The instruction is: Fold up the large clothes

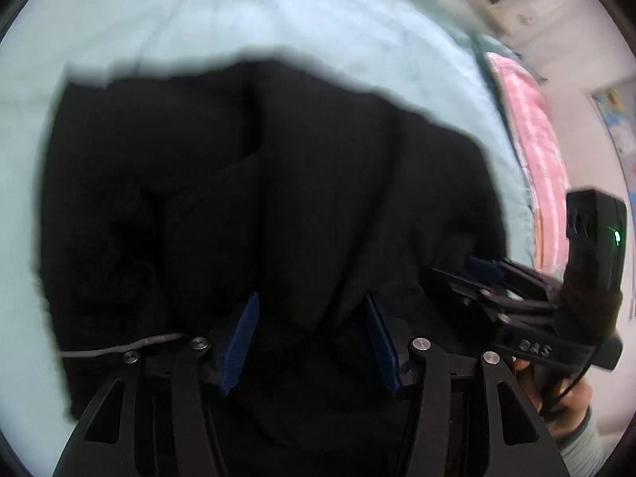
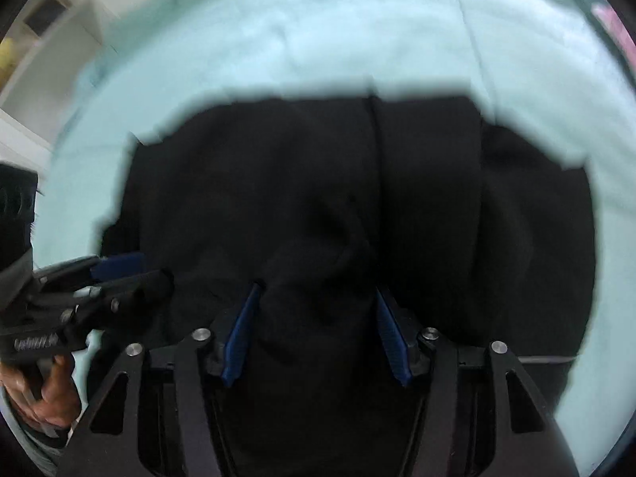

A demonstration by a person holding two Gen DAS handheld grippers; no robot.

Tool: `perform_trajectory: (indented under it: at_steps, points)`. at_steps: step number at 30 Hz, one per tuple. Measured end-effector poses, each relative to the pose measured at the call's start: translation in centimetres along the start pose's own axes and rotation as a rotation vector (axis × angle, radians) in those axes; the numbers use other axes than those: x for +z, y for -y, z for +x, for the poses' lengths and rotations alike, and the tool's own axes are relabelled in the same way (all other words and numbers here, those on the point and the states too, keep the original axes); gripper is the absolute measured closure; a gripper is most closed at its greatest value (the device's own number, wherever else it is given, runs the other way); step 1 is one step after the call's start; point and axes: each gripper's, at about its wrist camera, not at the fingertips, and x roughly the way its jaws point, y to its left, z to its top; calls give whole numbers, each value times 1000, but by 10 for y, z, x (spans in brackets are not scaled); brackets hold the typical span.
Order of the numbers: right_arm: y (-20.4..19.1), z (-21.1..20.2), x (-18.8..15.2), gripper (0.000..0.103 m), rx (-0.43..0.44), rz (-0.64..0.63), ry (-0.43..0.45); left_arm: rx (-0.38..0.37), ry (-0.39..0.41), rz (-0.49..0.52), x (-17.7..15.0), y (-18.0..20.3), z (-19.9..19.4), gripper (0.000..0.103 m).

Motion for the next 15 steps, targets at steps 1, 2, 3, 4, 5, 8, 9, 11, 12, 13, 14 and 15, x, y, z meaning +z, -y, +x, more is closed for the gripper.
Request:
perform_trajectory:
  at_steps: [1, 2, 3, 4, 5, 8, 9, 11, 12, 13, 14, 15]
  points:
    - [7, 8, -7, 44, 13, 17, 15, -3, 14, -2, -1, -1, 1, 46]
    - [9, 8, -11, 44, 21, 22, 31, 4, 25, 5, -2, 2, -1, 46]
    - [10, 7, -12, 44, 23, 25, 39, 12, 33, 15, -5, 7, -4, 46]
    - [9, 3, -13, 44, 25, 29, 43, 20, 44, 32, -4, 10, -8, 47]
    - [7, -4, -12, 44, 31, 27, 48, 22, 56, 50, -5, 16, -16, 47]
    - [0, -36, -19, 44, 60, -16, 108, -13, 107, 104, -20, 30, -52, 47]
    - [-5, -47, -24, 44, 61, -29, 128, -34, 139, 129, -27, 37, -71, 47]
    - [-20, -78, -35, 44, 71, -76, 184, -63, 182, 153, -39, 47, -95, 47]
    - [-30, -88, -45, 44, 78, -93, 202, -77, 197, 166, -46, 51, -106, 47]
    - [-35, -96, -53, 44, 82, -106, 211, -81, 206, 174, -53, 54, -113, 47]
    - [-40, -99, -60, 44, 82, -117, 212, -81, 210, 177, -59, 54, -117, 47]
    - [-49, -96, -59, 44, 78, -123, 209, -87, 206, 180, -63, 55, -115, 47]
